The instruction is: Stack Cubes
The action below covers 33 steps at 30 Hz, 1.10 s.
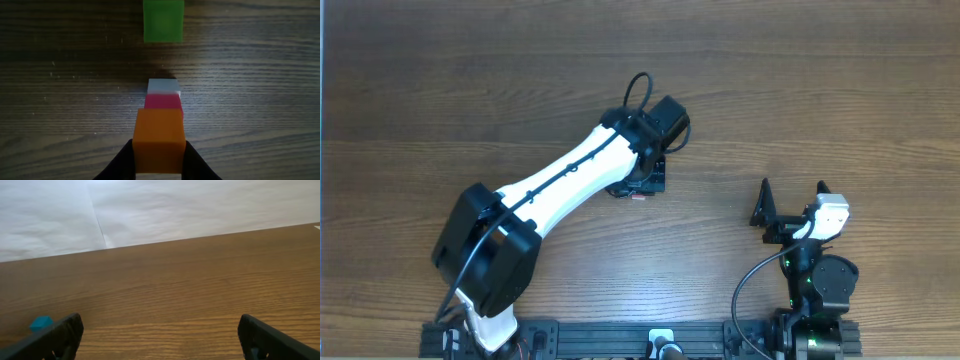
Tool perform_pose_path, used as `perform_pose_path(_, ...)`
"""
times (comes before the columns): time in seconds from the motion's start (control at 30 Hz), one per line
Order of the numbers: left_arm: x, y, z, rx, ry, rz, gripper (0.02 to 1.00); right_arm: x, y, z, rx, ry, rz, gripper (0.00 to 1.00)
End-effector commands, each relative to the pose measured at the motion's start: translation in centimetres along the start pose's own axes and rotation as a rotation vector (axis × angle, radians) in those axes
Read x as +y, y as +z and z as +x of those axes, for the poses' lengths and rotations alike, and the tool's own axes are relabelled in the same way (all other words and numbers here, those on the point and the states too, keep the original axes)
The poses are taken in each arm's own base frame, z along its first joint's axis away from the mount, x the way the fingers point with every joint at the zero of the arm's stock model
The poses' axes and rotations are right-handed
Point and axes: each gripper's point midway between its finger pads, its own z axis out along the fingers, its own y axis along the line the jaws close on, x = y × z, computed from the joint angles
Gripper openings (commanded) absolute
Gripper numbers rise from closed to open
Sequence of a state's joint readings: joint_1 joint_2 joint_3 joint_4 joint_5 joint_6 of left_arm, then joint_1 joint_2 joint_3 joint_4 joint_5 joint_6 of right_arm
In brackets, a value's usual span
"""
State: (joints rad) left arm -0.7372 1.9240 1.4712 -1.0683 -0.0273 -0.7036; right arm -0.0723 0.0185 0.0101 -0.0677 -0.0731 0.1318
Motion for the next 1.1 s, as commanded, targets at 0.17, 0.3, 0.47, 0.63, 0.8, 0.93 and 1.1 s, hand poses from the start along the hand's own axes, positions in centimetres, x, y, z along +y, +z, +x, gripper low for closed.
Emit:
perform_pose_path(0.17, 0.0, 0.5, -0.6, -0.003, -0.022, -0.008, 0.047, 0.1, 0.0, 0.2, 0.003, 0.005, -0.005, 0.993)
perform_pose_path(0.3, 0.0, 0.5, -0.6, -0.003, -0.022, -0.008, 0.167, 0.1, 0.0, 0.2, 0.003, 0.005, -0.005, 0.991)
perform_pose_path(0.47, 0.0, 0.5, -0.6, -0.002, -0.022, -0.008, 0.29, 0.1, 0.0, 0.2, 0.002, 0.005, -0.006, 0.993)
perform_pose_path(0.63, 0.0, 0.5, -0.6, -0.002, -0.022, -0.009, 0.478, 0.1, 0.0, 0.2, 0.003, 0.005, -0.005, 0.991)
perform_pose_path(0.8, 0.0, 0.5, -0.6, -0.003, -0.022, -0.01, 0.568, 0.1, 0.0, 0.2, 0.003, 0.005, -0.005, 0.993)
perform_pose_path(0.93, 0.4, 0.4, -1.0, -0.013, -0.031, -0.016, 0.645, 0.1, 0.0, 0.2, 0.003, 0.005, -0.006, 0.991)
perform_pose_path(1.1, 0.5, -0.7, -1.7, -0.043, -0.038, 0.007, 0.998, 0.1, 0.0, 0.2, 0.003, 0.005, -0.005, 0.993)
